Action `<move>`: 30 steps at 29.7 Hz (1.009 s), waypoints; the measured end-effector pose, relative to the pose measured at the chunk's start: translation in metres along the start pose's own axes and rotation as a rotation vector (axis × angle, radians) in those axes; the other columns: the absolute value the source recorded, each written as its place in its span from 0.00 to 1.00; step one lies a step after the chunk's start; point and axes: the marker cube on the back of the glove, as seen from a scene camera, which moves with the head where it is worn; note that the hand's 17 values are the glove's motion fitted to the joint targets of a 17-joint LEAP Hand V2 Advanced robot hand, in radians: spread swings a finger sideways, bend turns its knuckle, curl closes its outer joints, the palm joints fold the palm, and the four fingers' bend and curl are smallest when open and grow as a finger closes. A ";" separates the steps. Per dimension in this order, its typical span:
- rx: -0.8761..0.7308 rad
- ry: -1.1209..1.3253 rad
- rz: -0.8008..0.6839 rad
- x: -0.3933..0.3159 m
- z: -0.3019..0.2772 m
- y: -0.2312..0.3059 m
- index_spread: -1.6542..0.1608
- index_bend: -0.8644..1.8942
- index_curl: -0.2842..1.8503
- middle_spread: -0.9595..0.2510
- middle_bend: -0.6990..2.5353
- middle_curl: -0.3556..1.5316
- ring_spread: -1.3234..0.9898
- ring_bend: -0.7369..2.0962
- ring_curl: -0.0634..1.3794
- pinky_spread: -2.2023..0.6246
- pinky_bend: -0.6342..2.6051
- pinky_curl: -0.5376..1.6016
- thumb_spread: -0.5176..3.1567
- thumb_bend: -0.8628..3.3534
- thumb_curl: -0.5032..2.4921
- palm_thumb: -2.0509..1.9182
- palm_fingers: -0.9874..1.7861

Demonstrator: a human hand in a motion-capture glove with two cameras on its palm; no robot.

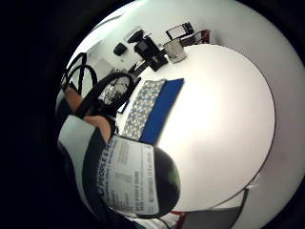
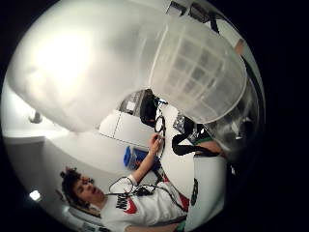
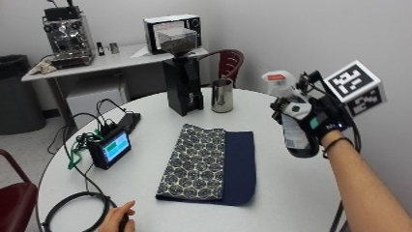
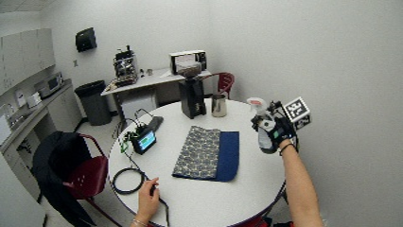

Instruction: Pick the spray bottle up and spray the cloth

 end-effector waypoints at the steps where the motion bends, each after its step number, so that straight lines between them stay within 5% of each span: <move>1: -0.027 0.031 0.003 -0.011 0.006 -0.004 0.78 0.36 0.27 0.73 0.35 0.41 0.54 0.47 0.32 0.78 0.30 0.41 0.40 0.22 0.31 0.74 0.81; 9: -0.279 0.250 0.118 0.011 0.077 -0.011 0.79 0.36 0.28 0.73 0.36 0.42 0.54 0.48 0.33 0.77 0.30 0.42 0.39 0.21 0.32 0.75 0.81; 15: -0.223 0.214 0.080 -0.032 0.035 -0.022 0.80 0.36 0.28 0.73 0.36 0.43 0.54 0.49 0.33 0.77 0.31 0.42 0.38 0.20 0.33 0.76 0.81; 23: -0.335 0.307 0.188 0.014 0.074 -0.007 0.81 0.36 0.29 0.73 0.37 0.43 0.53 0.50 0.34 0.76 0.31 0.42 0.37 0.20 0.34 0.76 0.81; 30: -0.250 0.255 0.110 -0.039 0.046 -0.021 0.81 0.36 0.29 0.73 0.37 0.43 0.53 0.50 0.34 0.76 0.31 0.42 0.37 0.20 0.35 0.76 0.80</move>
